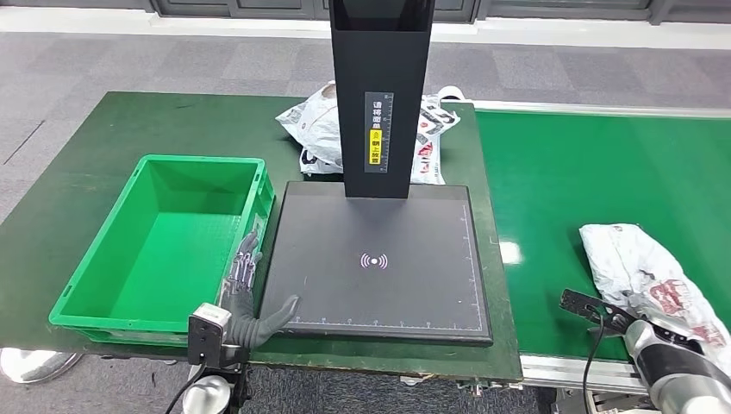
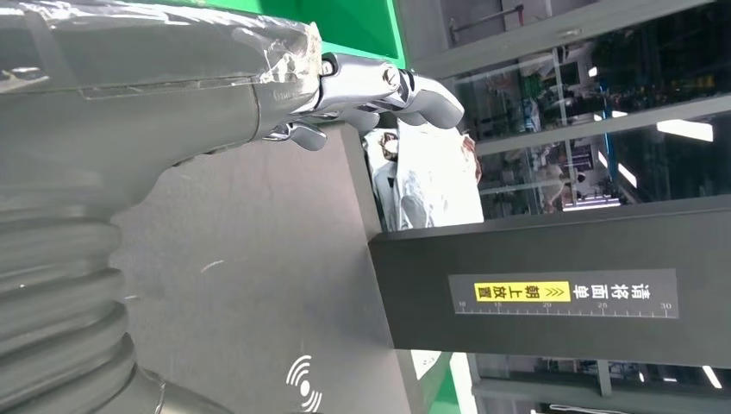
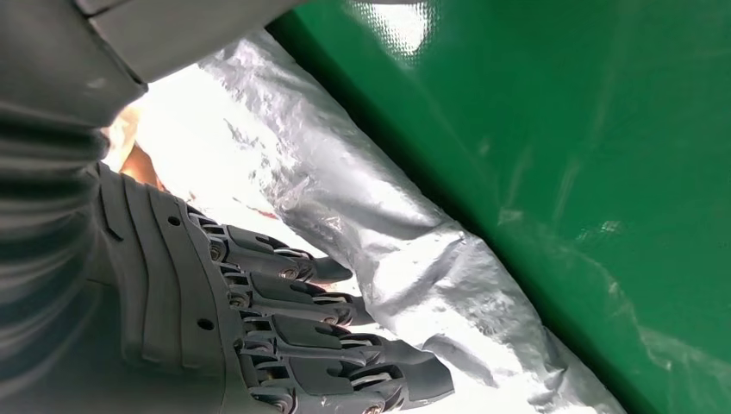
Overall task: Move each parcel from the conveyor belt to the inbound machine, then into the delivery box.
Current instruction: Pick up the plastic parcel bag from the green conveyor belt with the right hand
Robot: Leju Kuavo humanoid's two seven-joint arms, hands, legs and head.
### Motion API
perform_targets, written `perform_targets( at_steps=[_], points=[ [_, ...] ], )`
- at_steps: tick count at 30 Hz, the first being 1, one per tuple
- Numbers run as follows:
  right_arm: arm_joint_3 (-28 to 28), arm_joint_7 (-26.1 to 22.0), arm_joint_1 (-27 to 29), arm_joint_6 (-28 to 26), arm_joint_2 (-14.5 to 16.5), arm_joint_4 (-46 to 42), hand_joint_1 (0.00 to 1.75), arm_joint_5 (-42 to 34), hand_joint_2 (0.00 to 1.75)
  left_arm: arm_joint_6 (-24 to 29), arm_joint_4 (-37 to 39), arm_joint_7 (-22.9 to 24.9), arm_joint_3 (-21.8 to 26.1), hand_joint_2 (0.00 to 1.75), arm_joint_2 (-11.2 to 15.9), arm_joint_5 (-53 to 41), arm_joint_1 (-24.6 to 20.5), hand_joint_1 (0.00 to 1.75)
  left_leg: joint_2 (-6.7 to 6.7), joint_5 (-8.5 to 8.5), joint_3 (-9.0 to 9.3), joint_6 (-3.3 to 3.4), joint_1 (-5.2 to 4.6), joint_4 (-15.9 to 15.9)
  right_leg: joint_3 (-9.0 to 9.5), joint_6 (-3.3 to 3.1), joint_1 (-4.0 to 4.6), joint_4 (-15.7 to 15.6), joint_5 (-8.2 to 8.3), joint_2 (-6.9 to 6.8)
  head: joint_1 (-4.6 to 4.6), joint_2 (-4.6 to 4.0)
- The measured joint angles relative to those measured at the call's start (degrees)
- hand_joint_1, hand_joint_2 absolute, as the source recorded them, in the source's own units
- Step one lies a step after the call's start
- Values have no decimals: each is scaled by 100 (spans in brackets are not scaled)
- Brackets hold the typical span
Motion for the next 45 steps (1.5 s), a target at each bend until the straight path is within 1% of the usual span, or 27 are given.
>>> perform_targets(
  at_steps=[45],
  points=[
    [-9, -93, 23, -21, 83, -6, 0, -37, 175, -21, -39, 31, 10, 175, -2, -4, -13, 0, -2, 1, 3, 8, 0, 12, 13, 5, 0, -1, 2, -6, 0, 0]
  ],
)
